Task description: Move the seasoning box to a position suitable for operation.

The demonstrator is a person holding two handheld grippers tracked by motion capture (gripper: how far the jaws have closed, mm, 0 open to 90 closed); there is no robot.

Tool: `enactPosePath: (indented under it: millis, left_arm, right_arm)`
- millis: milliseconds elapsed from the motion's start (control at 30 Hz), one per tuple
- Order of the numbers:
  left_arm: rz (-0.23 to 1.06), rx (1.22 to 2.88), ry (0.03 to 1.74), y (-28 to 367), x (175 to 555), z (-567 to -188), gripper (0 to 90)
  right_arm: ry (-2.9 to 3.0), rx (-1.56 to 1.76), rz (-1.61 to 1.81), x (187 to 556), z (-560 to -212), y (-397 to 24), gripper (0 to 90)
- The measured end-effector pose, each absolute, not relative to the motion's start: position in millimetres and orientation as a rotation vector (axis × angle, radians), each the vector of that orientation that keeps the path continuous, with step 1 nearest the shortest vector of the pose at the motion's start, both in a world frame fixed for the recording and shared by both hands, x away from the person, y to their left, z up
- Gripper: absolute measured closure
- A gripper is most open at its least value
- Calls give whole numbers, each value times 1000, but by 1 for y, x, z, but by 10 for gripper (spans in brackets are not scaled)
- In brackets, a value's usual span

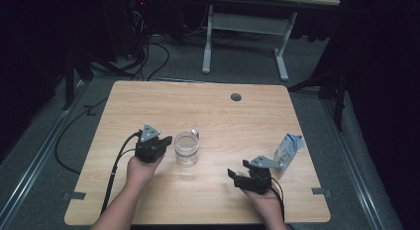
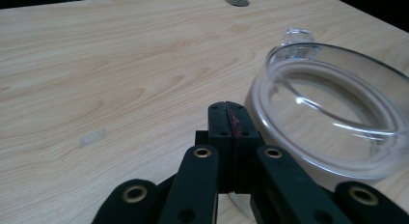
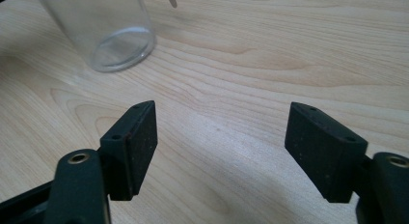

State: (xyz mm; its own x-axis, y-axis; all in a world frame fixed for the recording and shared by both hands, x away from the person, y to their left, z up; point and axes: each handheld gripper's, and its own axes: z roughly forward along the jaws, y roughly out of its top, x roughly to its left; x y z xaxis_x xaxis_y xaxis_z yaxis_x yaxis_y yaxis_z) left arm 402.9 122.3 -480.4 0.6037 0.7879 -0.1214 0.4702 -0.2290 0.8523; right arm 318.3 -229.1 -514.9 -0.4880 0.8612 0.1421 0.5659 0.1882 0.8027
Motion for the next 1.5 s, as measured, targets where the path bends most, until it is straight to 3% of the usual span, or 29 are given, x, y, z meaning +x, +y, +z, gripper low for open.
enactPosePath:
  millis: [500, 800, 900, 1167, 1500]
  left_arm:
    - [434, 1879, 961, 119, 390, -484, 900]
    - [420, 1849, 928, 115, 363, -487, 900]
    - [471, 1856, 951, 115, 367, -489, 900]
    - [453, 1846, 981, 107, 392, -490, 900]
    - [437, 1864, 945, 104, 381, -491, 900]
  right_arm:
    - [2130, 1357, 1218, 318, -517, -229, 311]
    - [2139, 1353, 1225, 318, -517, -227, 321]
    - [2138, 1351, 1231, 318, -517, -227, 334]
    - [2123, 1342, 1247, 316, -515, -227, 355]
    - [2092, 1353, 1271, 315, -514, -231, 387]
